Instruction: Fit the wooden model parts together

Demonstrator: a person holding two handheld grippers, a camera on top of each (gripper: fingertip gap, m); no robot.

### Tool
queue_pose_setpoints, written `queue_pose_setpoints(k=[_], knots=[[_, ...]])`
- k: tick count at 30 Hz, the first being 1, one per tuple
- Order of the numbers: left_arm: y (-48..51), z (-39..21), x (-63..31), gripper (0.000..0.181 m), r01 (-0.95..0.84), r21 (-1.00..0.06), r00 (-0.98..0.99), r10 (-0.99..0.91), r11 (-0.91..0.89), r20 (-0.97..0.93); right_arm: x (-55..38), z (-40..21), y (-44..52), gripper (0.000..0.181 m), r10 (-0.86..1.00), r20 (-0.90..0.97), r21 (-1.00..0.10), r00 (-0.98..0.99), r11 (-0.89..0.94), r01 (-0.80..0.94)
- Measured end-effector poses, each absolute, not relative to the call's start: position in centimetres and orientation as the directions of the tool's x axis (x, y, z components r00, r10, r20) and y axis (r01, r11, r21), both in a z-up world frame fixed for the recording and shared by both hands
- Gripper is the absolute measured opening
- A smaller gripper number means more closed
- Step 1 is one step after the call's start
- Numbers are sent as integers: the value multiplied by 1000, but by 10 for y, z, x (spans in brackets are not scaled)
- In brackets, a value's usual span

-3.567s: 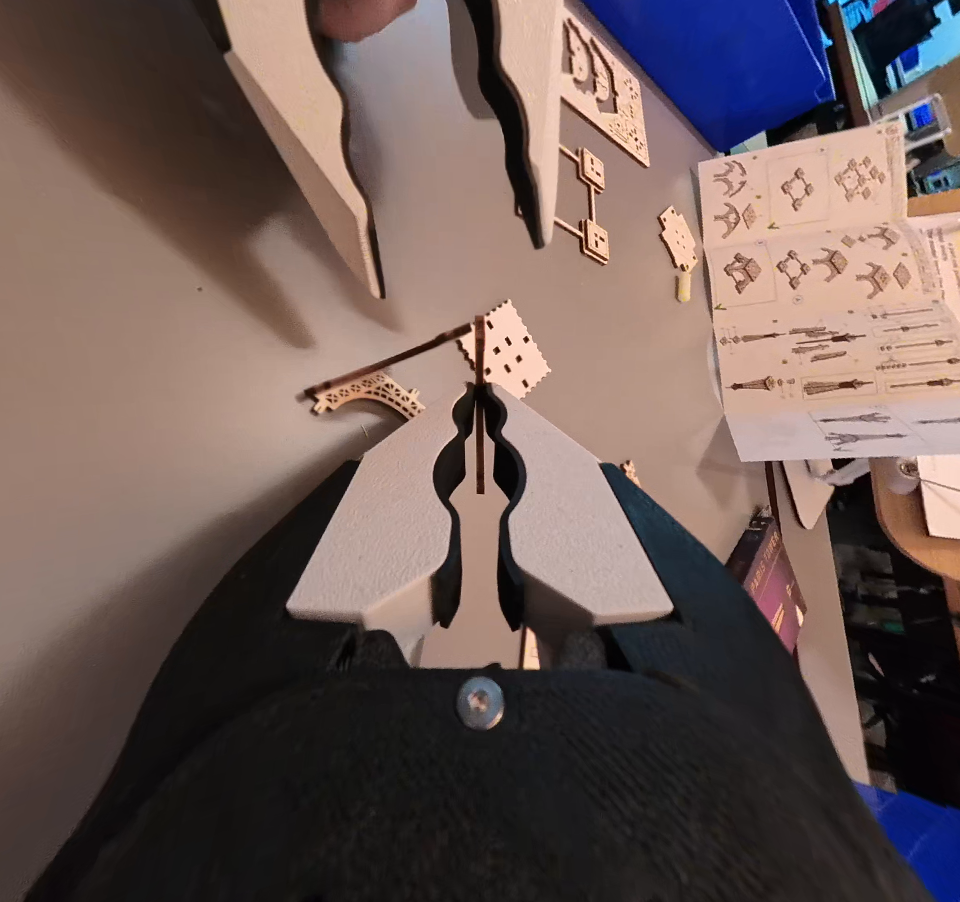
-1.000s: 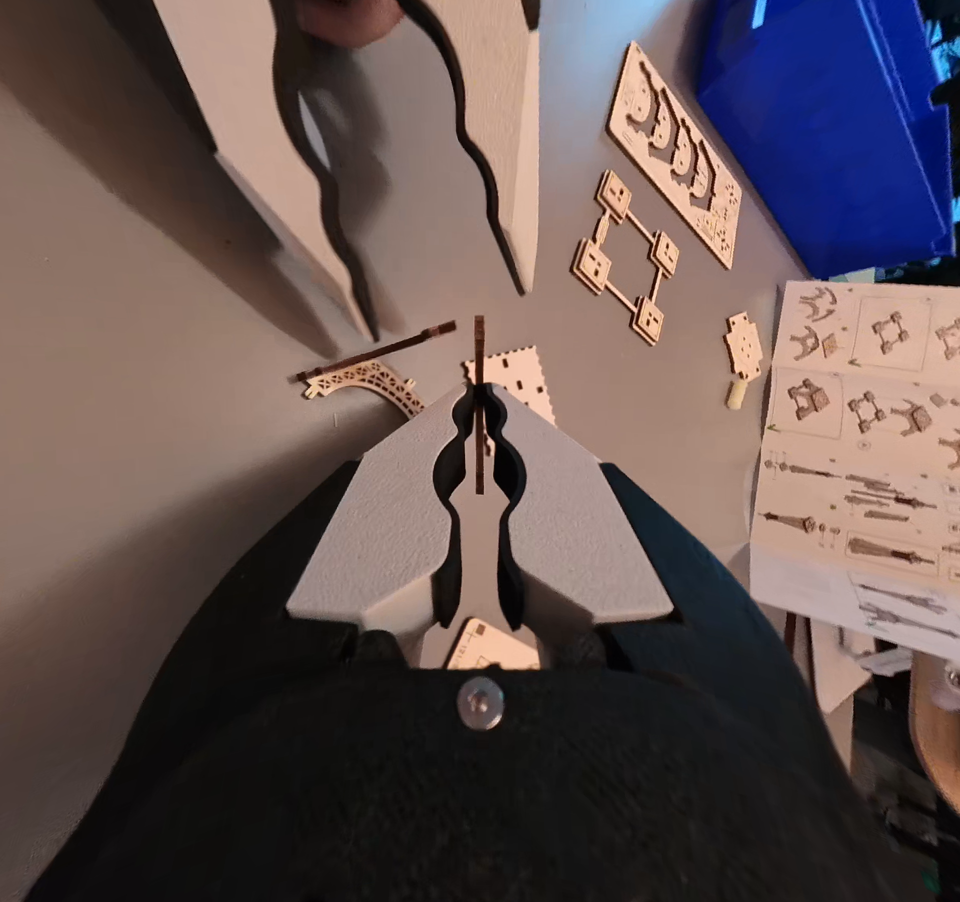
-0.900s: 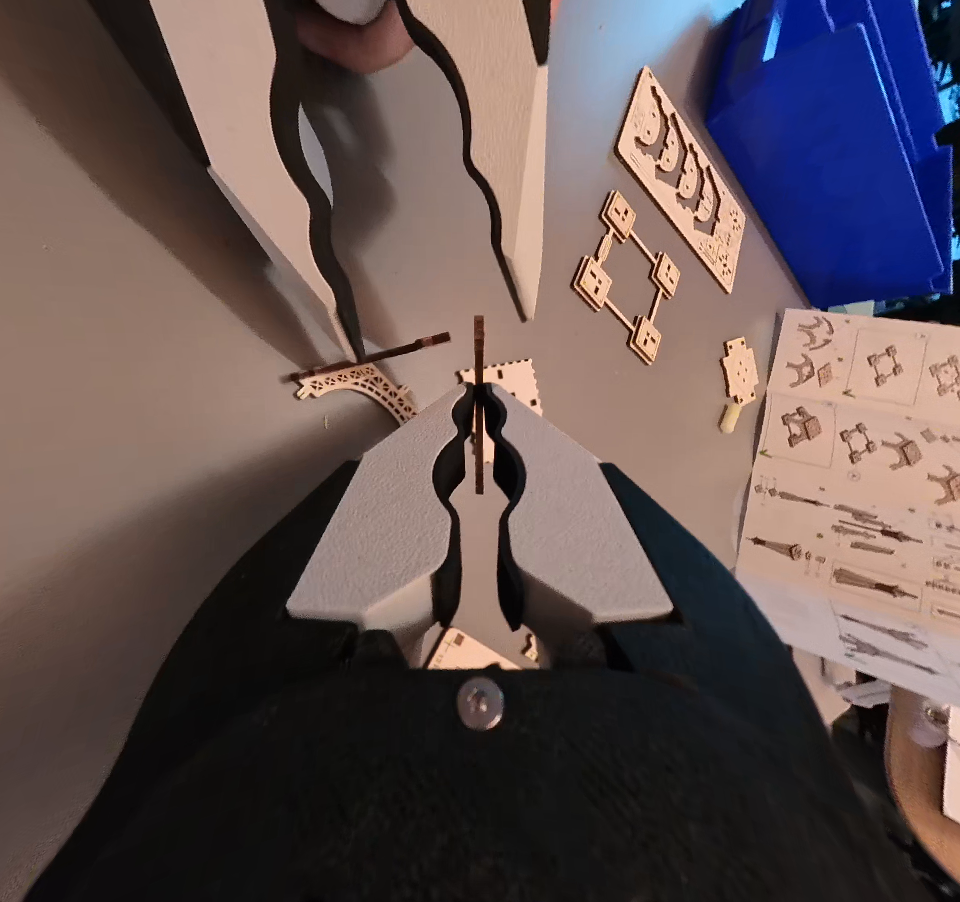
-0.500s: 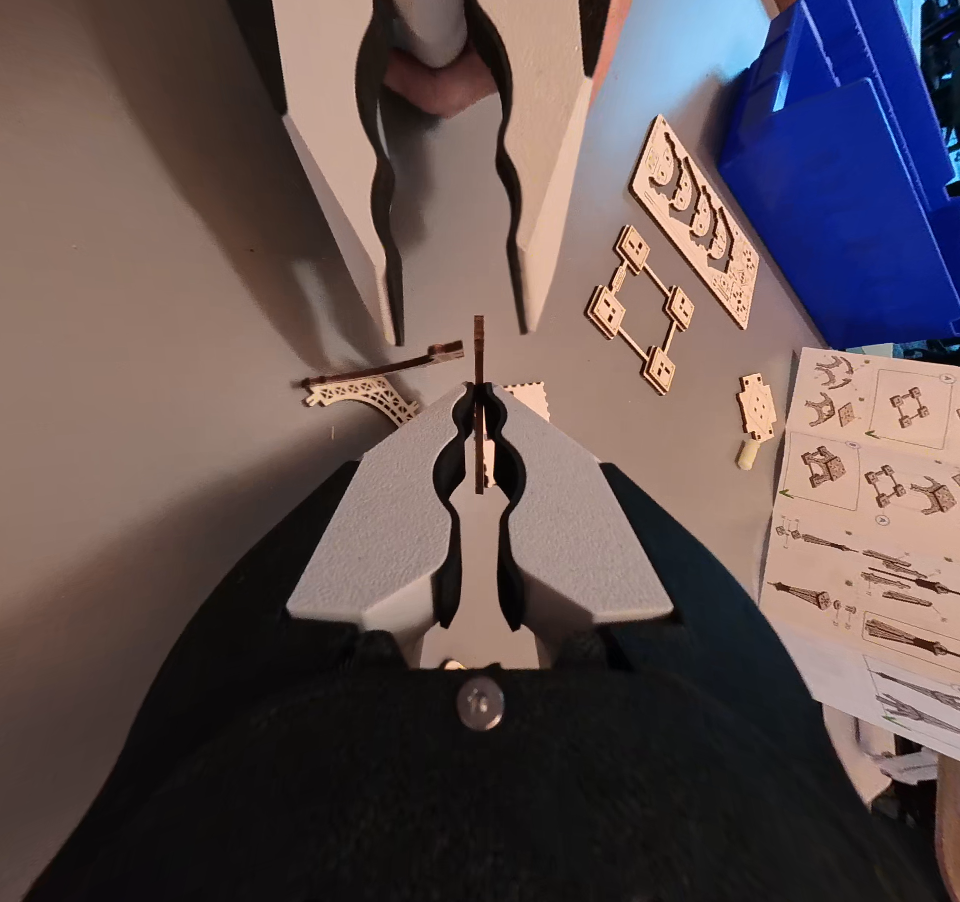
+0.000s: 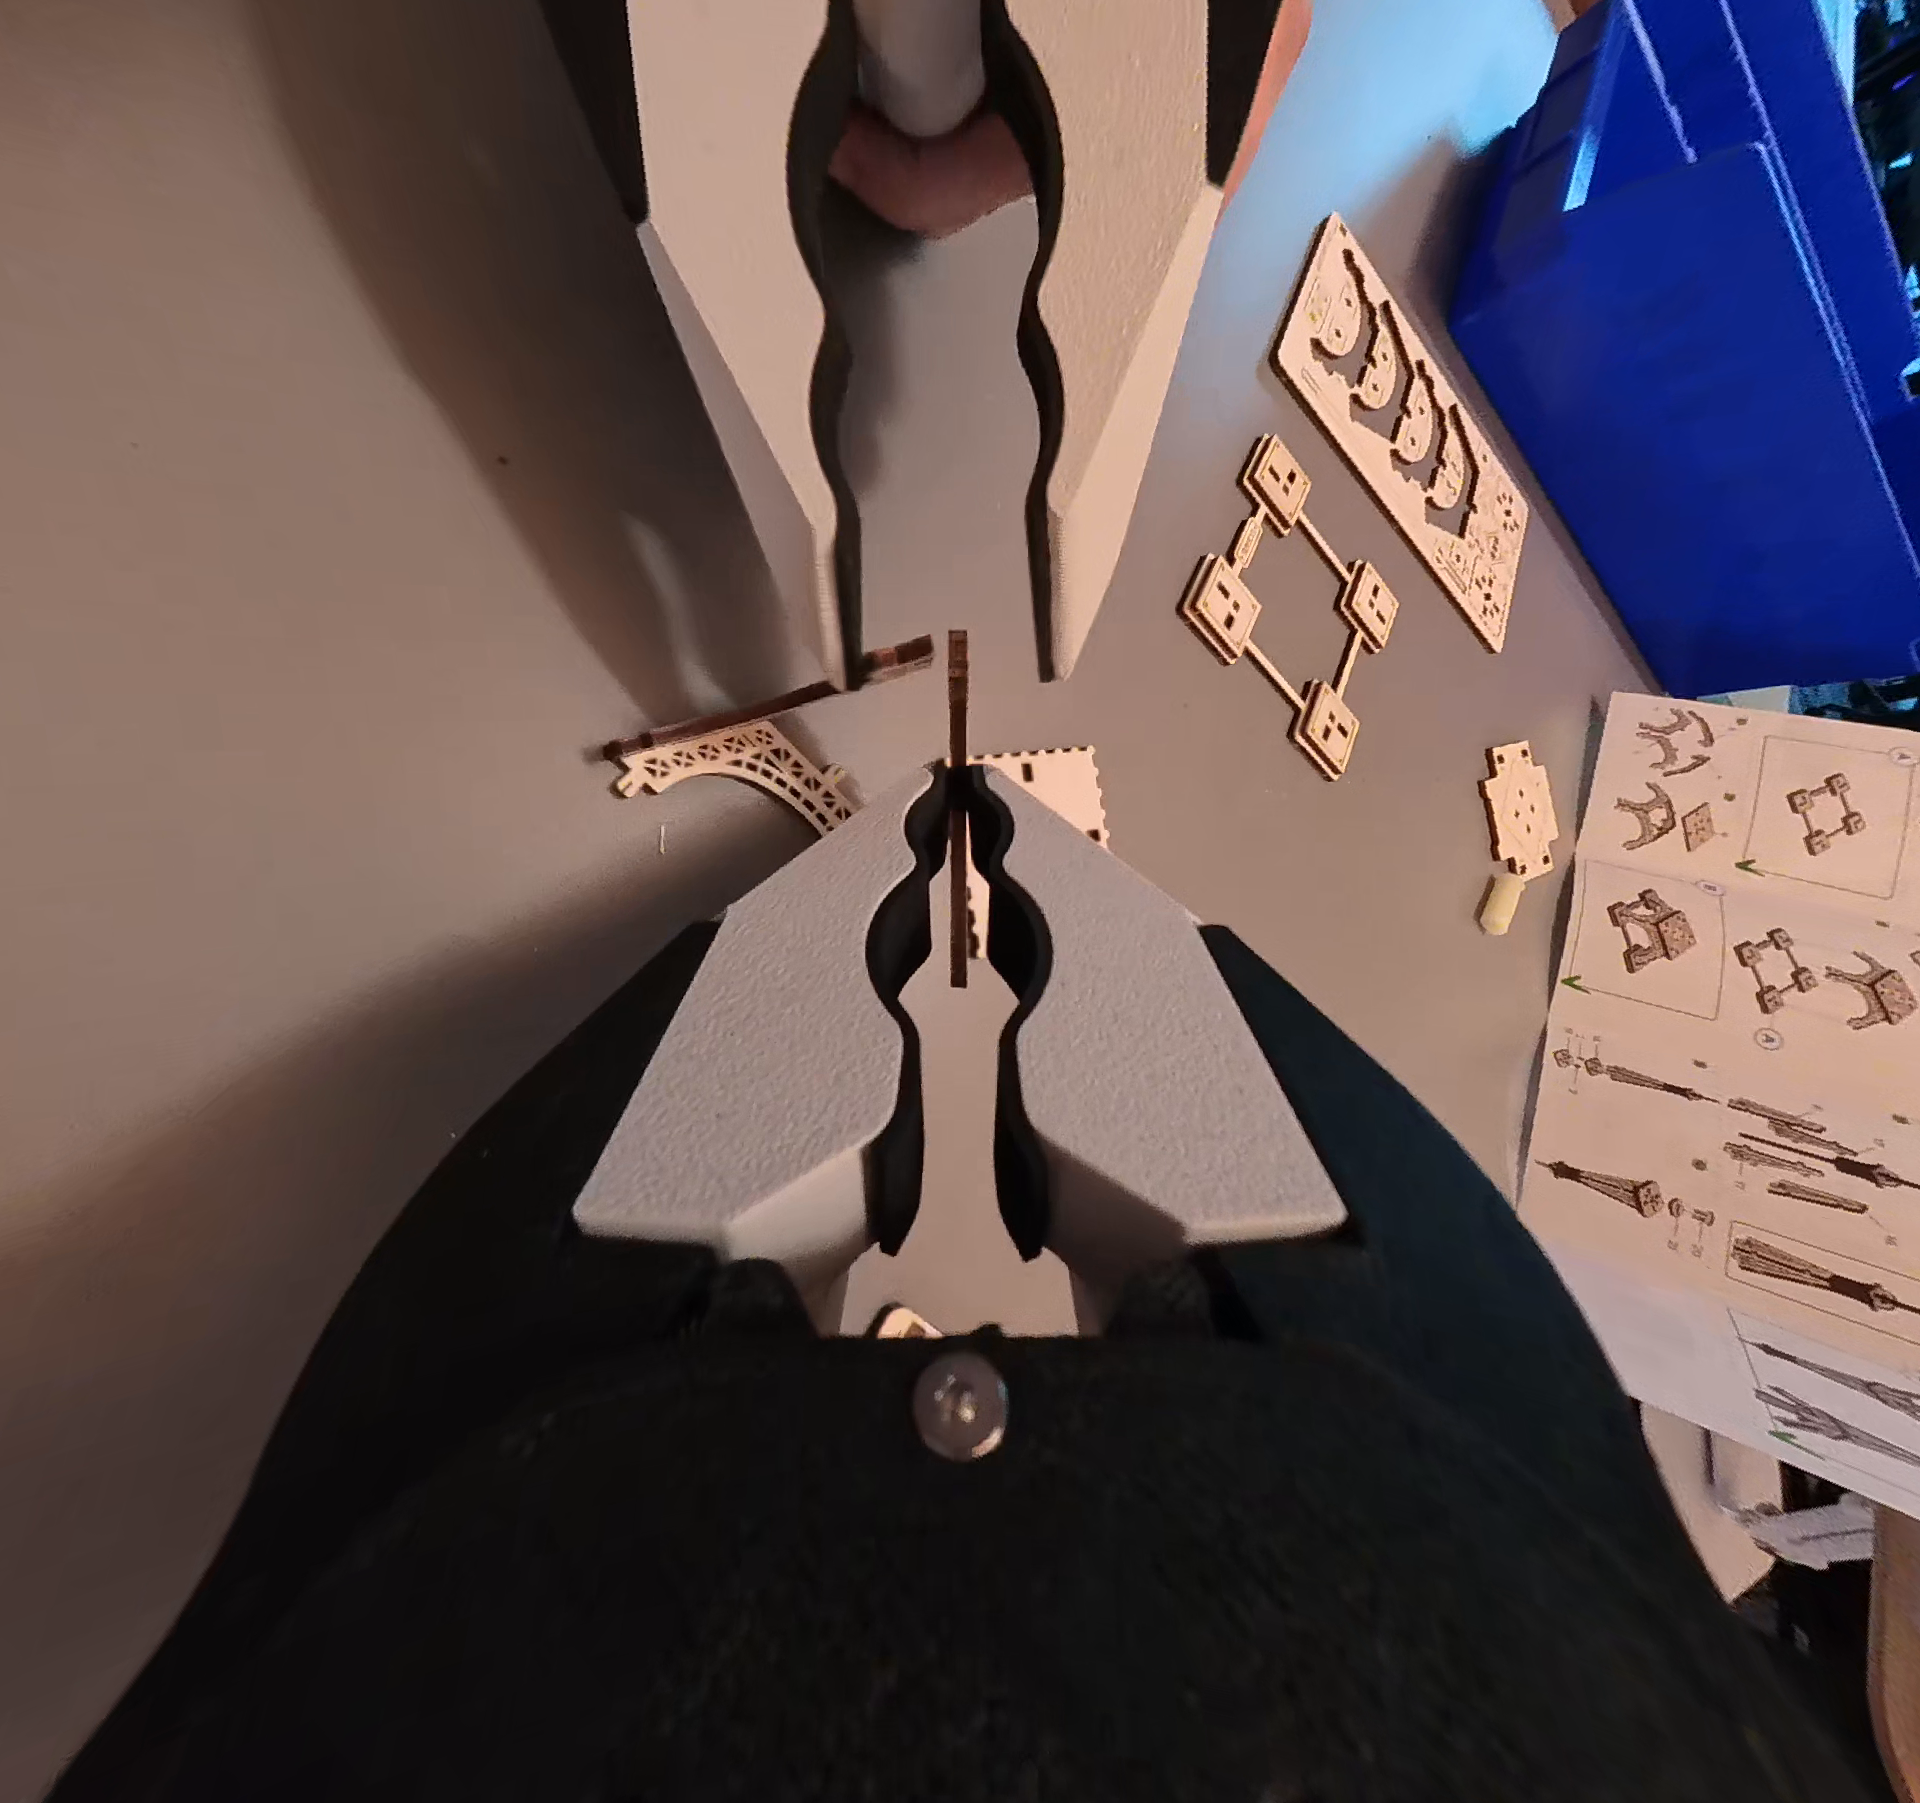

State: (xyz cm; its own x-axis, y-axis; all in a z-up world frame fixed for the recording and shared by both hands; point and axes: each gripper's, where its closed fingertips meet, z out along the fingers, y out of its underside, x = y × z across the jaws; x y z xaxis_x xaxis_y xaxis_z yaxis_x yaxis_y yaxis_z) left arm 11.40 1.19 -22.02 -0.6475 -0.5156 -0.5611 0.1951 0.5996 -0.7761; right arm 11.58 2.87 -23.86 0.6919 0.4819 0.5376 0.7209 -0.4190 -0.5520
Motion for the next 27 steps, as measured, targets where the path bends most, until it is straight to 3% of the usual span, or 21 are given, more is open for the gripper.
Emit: queue_pose_setpoints(k=[10,27], knots=[[9,-228,117,18,216,-720,-622,-475,660,-622,118,-243,29,0,468,541,-548,698,-434,715],[7,-230,116,13,275,-743,-714,-388,610,-583,113,-241,30,0,506,516,-554,691,-417,720]])
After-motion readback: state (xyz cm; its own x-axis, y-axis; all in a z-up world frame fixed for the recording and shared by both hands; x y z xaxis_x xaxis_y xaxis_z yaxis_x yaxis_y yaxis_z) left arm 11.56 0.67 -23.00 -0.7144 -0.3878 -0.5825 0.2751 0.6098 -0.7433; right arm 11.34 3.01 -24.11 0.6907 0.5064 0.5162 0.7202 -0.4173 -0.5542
